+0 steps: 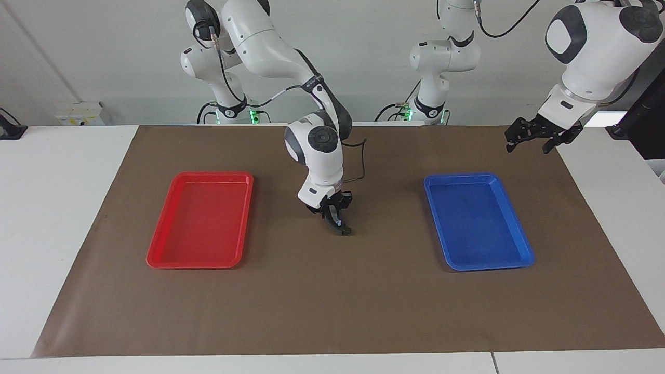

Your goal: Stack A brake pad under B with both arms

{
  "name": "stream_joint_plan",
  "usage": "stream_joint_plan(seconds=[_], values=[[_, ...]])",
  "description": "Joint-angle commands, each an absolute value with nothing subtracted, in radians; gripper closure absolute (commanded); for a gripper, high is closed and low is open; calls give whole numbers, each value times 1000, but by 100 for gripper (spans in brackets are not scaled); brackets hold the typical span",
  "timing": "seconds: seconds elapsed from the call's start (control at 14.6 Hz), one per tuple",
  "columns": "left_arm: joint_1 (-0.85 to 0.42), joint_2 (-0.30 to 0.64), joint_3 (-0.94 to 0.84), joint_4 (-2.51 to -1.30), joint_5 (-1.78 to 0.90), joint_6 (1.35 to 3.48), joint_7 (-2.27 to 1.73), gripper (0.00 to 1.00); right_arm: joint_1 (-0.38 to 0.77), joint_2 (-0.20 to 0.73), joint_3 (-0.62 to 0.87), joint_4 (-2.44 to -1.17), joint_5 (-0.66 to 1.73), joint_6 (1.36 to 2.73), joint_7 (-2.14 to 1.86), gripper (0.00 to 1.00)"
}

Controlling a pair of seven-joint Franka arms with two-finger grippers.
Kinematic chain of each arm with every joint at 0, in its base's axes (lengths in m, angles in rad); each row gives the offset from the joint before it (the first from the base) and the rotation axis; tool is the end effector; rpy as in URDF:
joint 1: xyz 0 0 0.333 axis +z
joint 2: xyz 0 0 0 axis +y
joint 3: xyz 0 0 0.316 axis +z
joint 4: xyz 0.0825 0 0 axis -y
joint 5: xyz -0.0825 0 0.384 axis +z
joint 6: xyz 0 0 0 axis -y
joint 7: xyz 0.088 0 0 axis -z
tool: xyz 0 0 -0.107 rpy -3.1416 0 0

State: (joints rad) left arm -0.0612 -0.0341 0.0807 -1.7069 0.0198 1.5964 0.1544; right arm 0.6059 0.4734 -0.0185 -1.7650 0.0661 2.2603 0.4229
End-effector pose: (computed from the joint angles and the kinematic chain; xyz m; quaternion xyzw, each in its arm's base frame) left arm 0.5415 0.0133 0.5811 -0.9969 0.0681 0.0388 0.0052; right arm 0.5482 0.3684 0.2987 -0.9978 -0.0625 0.0008 0.0242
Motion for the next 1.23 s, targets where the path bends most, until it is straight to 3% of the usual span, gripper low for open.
stream_joint_plan(seconds=[0.0, 0.34, 0.41, 0.48, 0.55, 0.96, 1.16], values=[[-43, -26, 72, -1697, 26, 1580, 189, 2, 600, 442, -17, -1789, 32, 2238, 428, 99], [-43, -26, 72, -1697, 28, 1578, 199, 2, 601, 442, -17, -1796, 32, 2255, 431, 98], [-43, -26, 72, -1697, 28, 1580, 198, 2, 601, 442, -17, -1799, 32, 2255, 431, 91], [-43, -26, 72, -1697, 28, 1580, 198, 2, 601, 442, -15, -1802, 34, 2266, 434, 60], [-43, -26, 71, -1697, 28, 1580, 196, 2, 607, 439, -17, -1815, 34, 2285, 443, 1], [-49, -26, 69, -1697, 29, 1582, 193, 2, 614, 434, -20, -1810, 29, 2270, 457, 1], [-52, -26, 69, -1698, 29, 1585, 186, 1, 560, 353, -28, -1819, 29, 2247, 459, 1]])
